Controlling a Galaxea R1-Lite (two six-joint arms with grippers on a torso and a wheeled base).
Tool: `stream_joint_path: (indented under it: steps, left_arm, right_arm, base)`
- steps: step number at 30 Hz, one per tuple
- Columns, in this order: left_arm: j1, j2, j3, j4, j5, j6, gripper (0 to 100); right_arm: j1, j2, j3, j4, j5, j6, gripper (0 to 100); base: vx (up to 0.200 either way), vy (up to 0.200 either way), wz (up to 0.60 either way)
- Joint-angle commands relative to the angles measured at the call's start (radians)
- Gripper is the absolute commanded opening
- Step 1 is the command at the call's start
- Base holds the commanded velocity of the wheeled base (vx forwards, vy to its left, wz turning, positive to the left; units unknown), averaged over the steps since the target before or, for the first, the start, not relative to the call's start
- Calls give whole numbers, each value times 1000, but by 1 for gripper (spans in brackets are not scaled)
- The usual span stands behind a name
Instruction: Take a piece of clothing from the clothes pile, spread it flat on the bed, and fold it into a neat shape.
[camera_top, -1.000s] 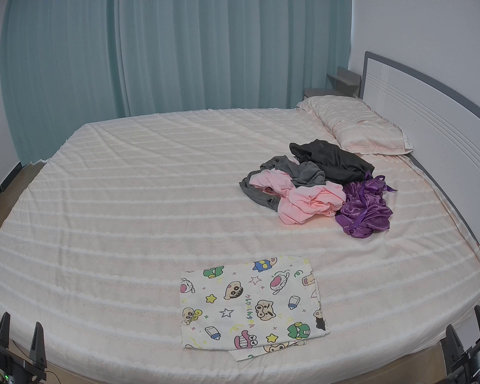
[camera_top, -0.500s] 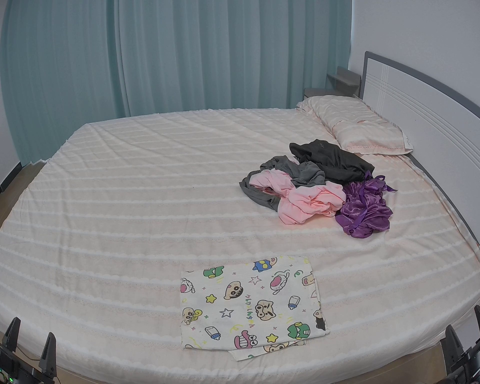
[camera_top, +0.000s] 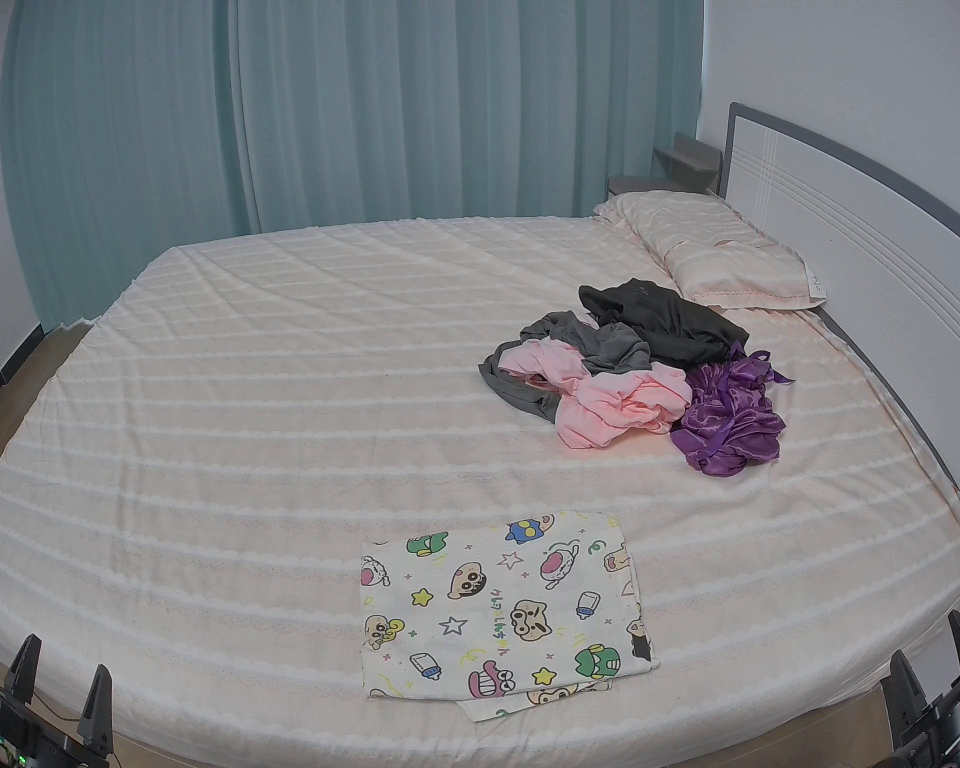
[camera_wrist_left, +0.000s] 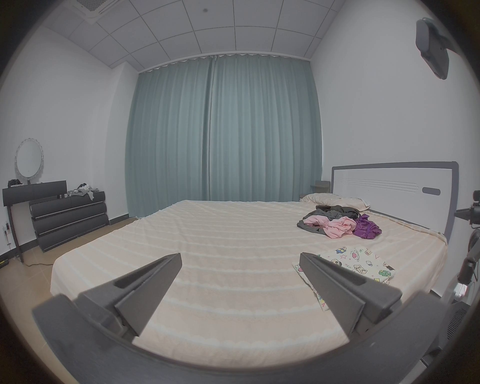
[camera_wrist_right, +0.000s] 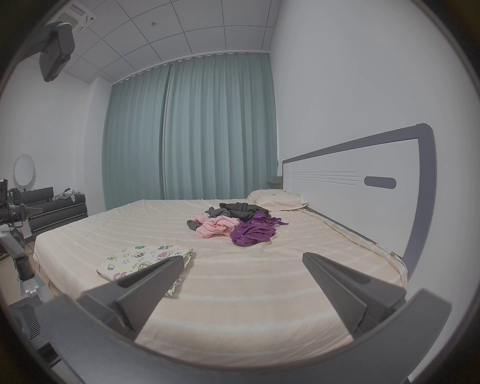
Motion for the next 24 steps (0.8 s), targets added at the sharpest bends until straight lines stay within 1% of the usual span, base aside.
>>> stream_joint_path:
  steps: [1,24]
  left_arm:
    - [0,-15,18,-1,1,-1,100]
    - [0,-15,18,-1,1,-3,100]
  right_arm:
    - [0,-12,18,0,0,-2,100]
    - [0,-12,18,0,0,0,100]
  base:
    - [0,0,0]
    - [0,0,0]
